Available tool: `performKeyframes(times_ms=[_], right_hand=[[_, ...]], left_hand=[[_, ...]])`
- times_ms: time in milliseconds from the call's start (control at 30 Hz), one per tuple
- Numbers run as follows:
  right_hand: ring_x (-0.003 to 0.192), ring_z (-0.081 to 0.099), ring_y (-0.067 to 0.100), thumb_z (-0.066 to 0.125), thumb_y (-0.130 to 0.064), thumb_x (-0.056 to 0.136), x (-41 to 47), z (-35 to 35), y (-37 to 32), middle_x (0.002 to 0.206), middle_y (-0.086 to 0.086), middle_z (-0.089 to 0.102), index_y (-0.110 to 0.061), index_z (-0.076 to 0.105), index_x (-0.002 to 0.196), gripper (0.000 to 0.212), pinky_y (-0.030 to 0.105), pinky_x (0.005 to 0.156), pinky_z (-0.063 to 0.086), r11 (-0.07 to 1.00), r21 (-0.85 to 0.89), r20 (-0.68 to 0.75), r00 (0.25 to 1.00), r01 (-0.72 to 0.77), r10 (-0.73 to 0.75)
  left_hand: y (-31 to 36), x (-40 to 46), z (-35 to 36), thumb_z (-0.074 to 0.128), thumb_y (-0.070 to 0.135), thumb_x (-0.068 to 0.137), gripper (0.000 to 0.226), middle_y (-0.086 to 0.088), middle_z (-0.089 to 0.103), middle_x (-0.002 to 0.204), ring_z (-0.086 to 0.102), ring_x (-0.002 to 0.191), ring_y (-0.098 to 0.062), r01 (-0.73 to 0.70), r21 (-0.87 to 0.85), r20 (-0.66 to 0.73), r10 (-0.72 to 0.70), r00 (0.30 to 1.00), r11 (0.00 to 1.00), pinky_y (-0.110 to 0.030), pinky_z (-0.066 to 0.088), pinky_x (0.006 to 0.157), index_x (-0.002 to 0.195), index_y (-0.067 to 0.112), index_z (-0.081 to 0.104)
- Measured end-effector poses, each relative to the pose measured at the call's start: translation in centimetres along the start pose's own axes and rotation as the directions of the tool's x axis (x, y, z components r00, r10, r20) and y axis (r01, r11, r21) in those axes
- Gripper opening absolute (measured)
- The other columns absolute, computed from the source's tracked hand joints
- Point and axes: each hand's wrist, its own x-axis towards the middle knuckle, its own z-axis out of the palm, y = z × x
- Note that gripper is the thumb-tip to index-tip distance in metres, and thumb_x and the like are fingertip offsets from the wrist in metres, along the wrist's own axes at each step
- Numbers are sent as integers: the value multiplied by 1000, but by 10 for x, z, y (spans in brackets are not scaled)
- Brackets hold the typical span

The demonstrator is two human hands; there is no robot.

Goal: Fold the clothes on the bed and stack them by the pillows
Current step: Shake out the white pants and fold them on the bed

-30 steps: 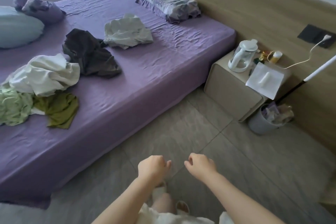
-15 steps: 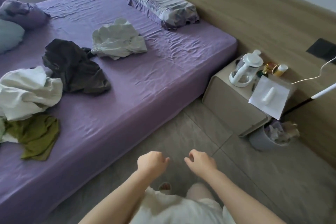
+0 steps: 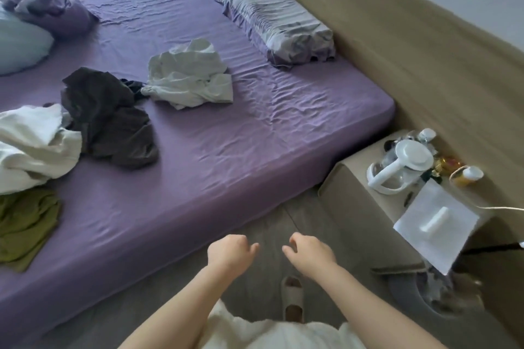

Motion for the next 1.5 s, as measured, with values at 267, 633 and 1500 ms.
performKeyframes(times_ms=[267,633,1500], right_hand=[[100,59,23,39,-47,93,77,-62,24,110,1,62,-20,52,108,34,32,72,41,991,-104,85,994,83,-74],[96,59,18,41,-47,94,160,-109,-32,113,-3,62,-21,51,118,37,30,69,46,969,-113,83,974,218,-210],[92,58,22,39,-43,95,396,-237,-138,103,1,61,-14,51,104,32,31,68,42,865,-246,265,889,438,-374]], left_hand=[[58,42,-23,37,54,91,45,2,69,88,65,88,-23,156,-135,1,-158,988,978,-29,48,73,76,17,58],[28,115,-73,37,56,91,42,7,62,76,60,73,-18,266,-213,-16,-275,961,940,-28,43,61,74,23,56],[-11,313,-200,37,52,94,40,2,66,97,63,91,-22,461,-278,23,-473,881,843,-30,43,72,89,19,59]])
